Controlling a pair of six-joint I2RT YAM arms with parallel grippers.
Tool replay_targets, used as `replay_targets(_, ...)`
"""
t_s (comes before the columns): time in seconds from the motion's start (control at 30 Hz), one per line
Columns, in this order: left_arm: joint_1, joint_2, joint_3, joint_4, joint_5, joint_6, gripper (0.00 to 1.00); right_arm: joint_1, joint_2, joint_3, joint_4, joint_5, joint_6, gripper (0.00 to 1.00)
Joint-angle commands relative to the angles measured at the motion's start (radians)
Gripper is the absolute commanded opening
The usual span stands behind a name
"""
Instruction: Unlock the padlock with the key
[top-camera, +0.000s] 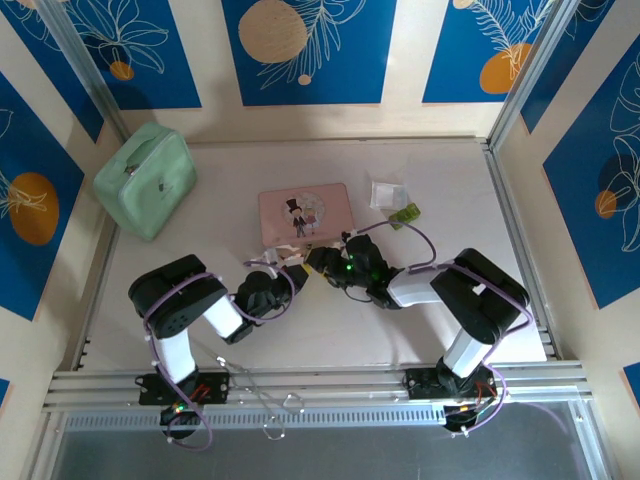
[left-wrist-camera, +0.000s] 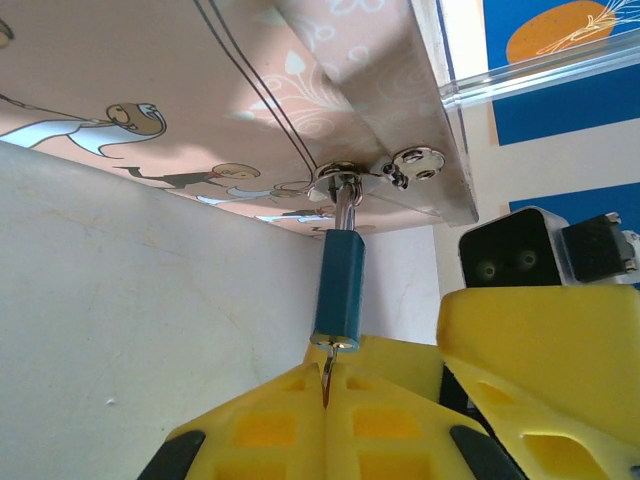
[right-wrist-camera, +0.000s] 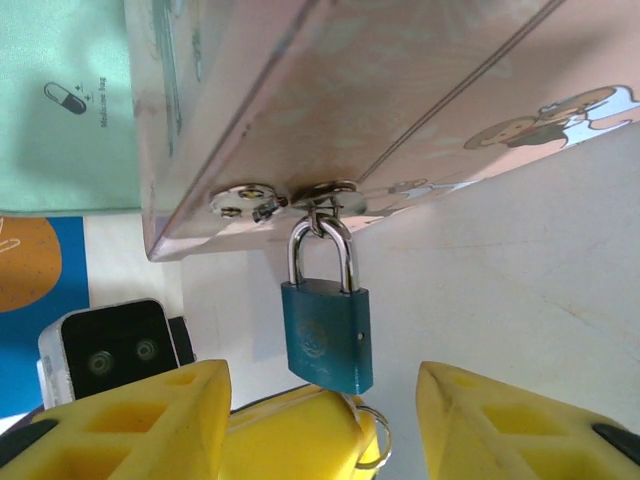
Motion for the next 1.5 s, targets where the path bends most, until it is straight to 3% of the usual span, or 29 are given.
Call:
replay_targets(0.0, 0.005, 0.011, 0.003, 0.077, 0.004, -0.005, 0.00, 0.007, 0.006, 0.027, -0.038, 0.071, 0.041, 0.51)
replay_targets(0.57, 0.014, 0.006, -0.002, 0.077, 0.014, -0.013, 0.00, 0.006, 0.103, 0.020, 0.159, 0.034, 0.034, 0.49)
replay_targets(0.93, 0.020, 0.001, 0.001, 0.076, 0.018, -0.021, 0.00, 0.005, 0.135, 0.059, 0.120, 0.065, 0.034, 0.45)
replay_targets(1.23, 0.023, 0.000, -0.002, 0.076, 0.021, -0.026, 0.00, -0.009, 0.159, 0.042, 0.238, 0.059, 0.027, 0.42)
replay_targets(1.33, 0.022, -0.001, -0.003, 0.077, 0.020, -0.026, 0.00, -0.009, 0.160, 0.050, 0.245, 0.053, 0.018, 0.37)
replay_targets(1.47, 0.022, -0.001, -0.005, 0.077, 0.021, -0.026, 0.00, -0.002, 0.163, 0.064, 0.227, 0.051, 0.012, 0.23)
